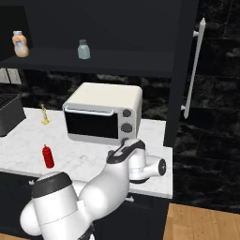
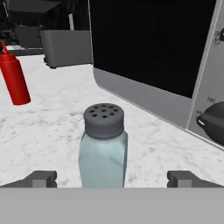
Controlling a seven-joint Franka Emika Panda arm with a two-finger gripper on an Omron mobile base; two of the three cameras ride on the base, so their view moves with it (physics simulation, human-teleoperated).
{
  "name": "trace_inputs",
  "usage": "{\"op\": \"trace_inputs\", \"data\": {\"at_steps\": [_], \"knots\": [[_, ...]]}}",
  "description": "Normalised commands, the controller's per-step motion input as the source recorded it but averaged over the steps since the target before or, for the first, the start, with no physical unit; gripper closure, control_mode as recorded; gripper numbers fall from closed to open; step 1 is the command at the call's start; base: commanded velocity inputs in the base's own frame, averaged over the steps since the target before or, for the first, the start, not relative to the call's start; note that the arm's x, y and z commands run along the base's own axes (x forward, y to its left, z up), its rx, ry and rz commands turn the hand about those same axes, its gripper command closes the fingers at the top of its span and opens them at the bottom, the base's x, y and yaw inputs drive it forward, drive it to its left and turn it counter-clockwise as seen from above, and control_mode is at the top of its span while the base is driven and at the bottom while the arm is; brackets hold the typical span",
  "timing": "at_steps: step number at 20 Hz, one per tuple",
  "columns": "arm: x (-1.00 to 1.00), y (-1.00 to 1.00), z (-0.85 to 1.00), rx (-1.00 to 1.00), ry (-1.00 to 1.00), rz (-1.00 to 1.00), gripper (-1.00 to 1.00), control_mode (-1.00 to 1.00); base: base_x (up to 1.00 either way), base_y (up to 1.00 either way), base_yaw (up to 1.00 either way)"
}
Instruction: Put the shaker and condiment bottle from the counter next to their counterparts in the cabinet.
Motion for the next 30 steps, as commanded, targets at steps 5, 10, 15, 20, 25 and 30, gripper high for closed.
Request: {"op": "trace_inputs", "data": {"at_steps": [5,10,15,20,25,30], "knots": [[-0.01,0.17,-0.01,0.00,0.00,0.00,-1.00,-1.00,0.00,0.00,0.00],[0.00,0.19,-0.03,0.00,0.00,0.00,-1.00,-1.00,0.00,0.00,0.00],[0.00,0.18,-0.09,0.00,0.00,0.00,-1.00,-1.00,0.00,0.00,0.00],[0.05,0.19,-0.12,0.00,0.00,0.00,-1.00,-1.00,0.00,0.00,0.00],[0.46,0.20,-0.21,0.00,0.00,0.00,-1.00,-1.00,0.00,0.00,0.00],[0.38,0.19,-0.18,0.00,0.00,0.00,1.00,-1.00,0.00,0.00,0.00]]}}
